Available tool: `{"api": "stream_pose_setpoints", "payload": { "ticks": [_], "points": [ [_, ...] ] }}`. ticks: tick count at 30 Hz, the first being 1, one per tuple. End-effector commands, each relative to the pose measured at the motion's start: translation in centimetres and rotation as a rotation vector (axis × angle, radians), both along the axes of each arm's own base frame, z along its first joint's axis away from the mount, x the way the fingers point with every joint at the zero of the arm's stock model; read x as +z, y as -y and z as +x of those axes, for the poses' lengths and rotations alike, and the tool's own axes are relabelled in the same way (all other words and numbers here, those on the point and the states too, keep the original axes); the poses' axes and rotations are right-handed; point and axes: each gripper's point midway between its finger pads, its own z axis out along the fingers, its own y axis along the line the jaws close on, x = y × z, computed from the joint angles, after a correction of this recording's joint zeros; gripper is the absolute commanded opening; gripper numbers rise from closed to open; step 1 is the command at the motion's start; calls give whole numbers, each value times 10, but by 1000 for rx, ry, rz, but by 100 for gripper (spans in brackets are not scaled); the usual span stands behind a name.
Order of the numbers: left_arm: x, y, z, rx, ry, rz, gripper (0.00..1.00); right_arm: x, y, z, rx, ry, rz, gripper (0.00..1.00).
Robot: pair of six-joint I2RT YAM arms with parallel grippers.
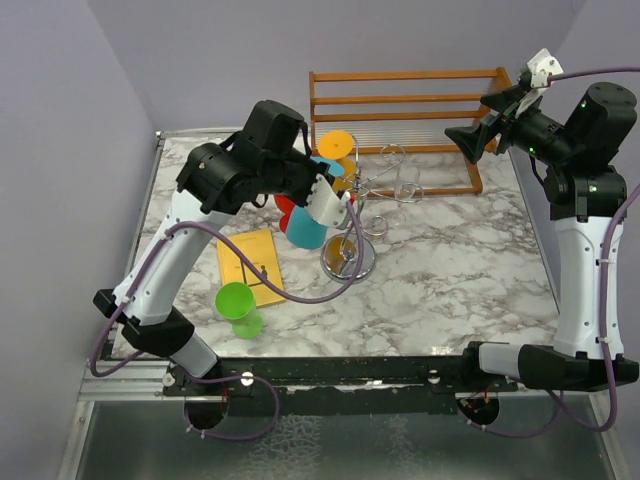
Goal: Place the wine glass upside down on the wine glass rack
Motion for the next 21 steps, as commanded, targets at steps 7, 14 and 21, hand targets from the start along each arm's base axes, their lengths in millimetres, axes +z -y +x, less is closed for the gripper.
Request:
{"api": "stream_pose_setpoints", "payload": {
  "ticks": [7,14,21],
  "points": [
    [15,8,36,139,123,-24,0,8,2,-5,-13,41,-13,94],
    [15,-5,48,252,152,-14,0,6,1,-4,-11,37,-12,94],
    [11,-19,47,308,143,15,0,5,1,-4,-10,34,-12,94]
  ]
}}
